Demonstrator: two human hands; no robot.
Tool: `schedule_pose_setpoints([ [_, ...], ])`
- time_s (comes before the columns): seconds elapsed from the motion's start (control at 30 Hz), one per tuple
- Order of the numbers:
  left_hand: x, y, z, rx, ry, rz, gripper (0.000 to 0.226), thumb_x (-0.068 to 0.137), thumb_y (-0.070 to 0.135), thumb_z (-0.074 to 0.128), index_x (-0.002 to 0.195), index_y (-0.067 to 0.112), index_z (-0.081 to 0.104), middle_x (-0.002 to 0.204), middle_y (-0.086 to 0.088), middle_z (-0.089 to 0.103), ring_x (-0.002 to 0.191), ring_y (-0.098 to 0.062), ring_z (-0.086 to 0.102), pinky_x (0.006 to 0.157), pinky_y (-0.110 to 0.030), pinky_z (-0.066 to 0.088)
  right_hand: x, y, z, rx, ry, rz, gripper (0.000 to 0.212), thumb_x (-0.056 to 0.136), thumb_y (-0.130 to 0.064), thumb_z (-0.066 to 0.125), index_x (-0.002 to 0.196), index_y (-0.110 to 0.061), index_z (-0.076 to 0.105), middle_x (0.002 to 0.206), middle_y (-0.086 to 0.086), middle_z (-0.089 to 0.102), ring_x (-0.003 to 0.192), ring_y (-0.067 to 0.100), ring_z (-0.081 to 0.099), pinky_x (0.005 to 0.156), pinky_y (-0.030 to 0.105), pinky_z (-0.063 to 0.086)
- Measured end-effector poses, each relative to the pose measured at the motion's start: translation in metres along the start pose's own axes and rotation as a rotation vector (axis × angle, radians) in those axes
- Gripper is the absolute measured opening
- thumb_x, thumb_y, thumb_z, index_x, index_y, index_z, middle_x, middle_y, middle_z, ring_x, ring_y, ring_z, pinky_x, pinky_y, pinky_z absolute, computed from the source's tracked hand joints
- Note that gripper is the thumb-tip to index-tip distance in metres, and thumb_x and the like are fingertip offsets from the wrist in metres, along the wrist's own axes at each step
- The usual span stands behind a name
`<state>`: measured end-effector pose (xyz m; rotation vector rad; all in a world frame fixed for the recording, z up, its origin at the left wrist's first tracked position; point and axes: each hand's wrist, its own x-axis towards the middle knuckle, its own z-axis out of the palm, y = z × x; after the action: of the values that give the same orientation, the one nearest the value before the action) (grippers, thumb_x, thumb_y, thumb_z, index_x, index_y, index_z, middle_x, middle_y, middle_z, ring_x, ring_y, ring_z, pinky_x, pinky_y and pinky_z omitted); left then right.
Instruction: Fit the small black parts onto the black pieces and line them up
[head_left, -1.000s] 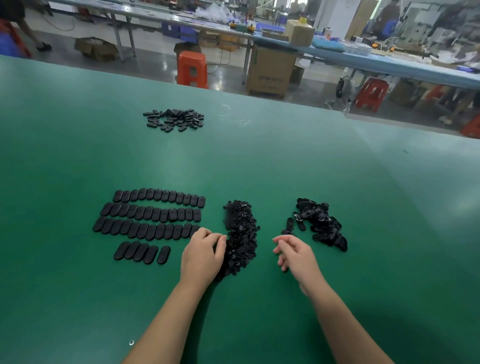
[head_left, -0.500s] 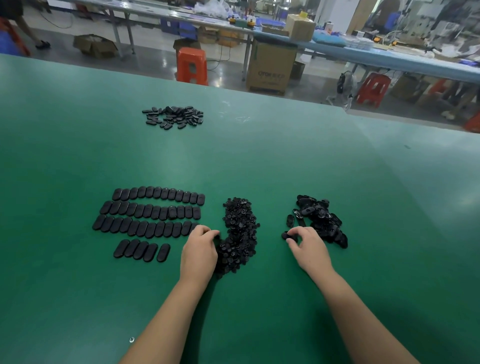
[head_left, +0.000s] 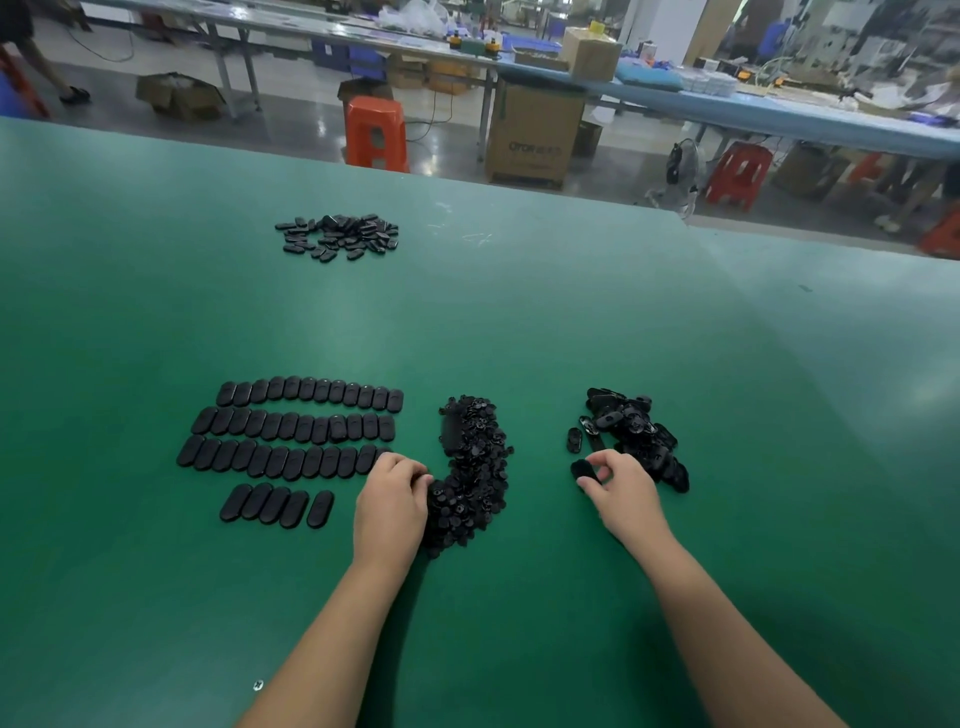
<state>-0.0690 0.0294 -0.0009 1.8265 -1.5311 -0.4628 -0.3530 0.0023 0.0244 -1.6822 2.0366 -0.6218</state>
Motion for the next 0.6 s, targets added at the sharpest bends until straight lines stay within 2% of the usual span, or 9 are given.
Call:
schedule_pose_setpoints([
  [0.07,0.001,0.002,-0.001,0.006,-0.012,-0.011,0.011,0.097,0.02,0.064,0.095,0.011,0.07,0.099,0.007,0.057,0.078,-0.012,0.058,0.073,-0.029,0.051,-0.001,0.001,-0.002,0.079,-0.008,0.04,0.014,0.096,-0.017,0.067,0.107,-0.017,0.06,0.094,0.005,0.056,0.074,0.022,0.061,0.074,0.043,0.057],
  [0.1,0.001,0.002,-0.001,0.008,-0.016,-0.015,0.01,0.097,0.02,0.064,0.095,0.012,0.069,0.099,0.007,0.057,0.078,-0.012,0.058,0.073,-0.03,0.051,-0.002,0.0,-0.003,0.145,-0.008,0.066,0.01,0.097,-0.017,0.066,0.104,-0.015,0.06,0.095,0.008,0.059,0.073,0.023,0.064,0.073,0.043,0.059],
  [0.2,0.001,0.003,-0.002,0.018,-0.022,-0.024,0.007,0.097,0.021,0.063,0.094,0.016,0.065,0.1,0.007,0.056,0.078,-0.012,0.058,0.072,-0.03,0.05,-0.009,-0.005,-0.003,0.514,-0.024,0.192,0.006,0.099,-0.013,0.063,0.101,-0.008,0.065,0.086,0.014,0.068,0.062,0.014,0.066,0.064,0.032,0.059],
  [0.3,0.001,0.003,-0.002,0.038,-0.03,-0.023,0.009,0.097,0.02,0.063,0.089,0.022,0.059,0.093,0.01,0.056,0.076,-0.009,0.056,0.067,-0.027,0.045,-0.024,-0.019,0.005,0.845,-0.091,0.296,0.008,0.098,-0.008,0.063,0.105,-0.004,0.065,0.085,0.012,0.072,0.067,0.016,0.07,0.067,0.029,0.06],
  [0.4,0.002,0.003,-0.002,0.026,-0.034,-0.018,0.015,0.095,0.019,0.065,0.085,0.026,0.057,0.085,0.014,0.056,0.073,-0.003,0.054,0.061,-0.023,0.039,-0.038,-0.031,0.019,0.933,-0.104,0.249,0.015,0.098,-0.004,0.063,0.112,-0.008,0.063,0.098,0.016,0.072,0.072,0.02,0.072,0.068,0.029,0.06],
  [0.47,0.001,0.002,-0.003,0.013,-0.041,-0.009,0.015,0.094,0.019,0.067,0.085,0.027,0.058,0.084,0.016,0.057,0.072,0.001,0.053,0.059,-0.02,0.037,-0.043,-0.036,0.028,0.935,-0.086,0.224,0.021,0.099,-0.002,0.061,0.116,-0.014,0.063,0.099,0.014,0.074,0.074,0.021,0.073,0.068,0.028,0.06],
  [0.53,0.001,0.001,-0.003,-0.01,-0.045,0.006,0.007,0.094,0.02,0.068,0.092,0.027,0.065,0.087,0.018,0.059,0.074,0.001,0.054,0.063,-0.02,0.039,-0.045,-0.039,0.034,0.918,-0.08,0.204,0.021,0.1,-0.001,0.058,0.114,-0.014,0.066,0.097,0.008,0.077,0.074,0.021,0.074,0.068,0.026,0.06],
  [0.6,0.001,-0.001,-0.003,-0.048,-0.038,0.022,0.01,0.094,0.02,0.069,0.103,0.024,0.072,0.091,0.018,0.062,0.08,-0.001,0.056,0.07,-0.02,0.042,-0.048,-0.04,0.038,0.88,-0.07,0.18,0.018,0.102,-0.004,0.055,0.112,-0.013,0.067,0.097,0.004,0.078,0.075,0.023,0.075,0.067,0.026,0.06],
])
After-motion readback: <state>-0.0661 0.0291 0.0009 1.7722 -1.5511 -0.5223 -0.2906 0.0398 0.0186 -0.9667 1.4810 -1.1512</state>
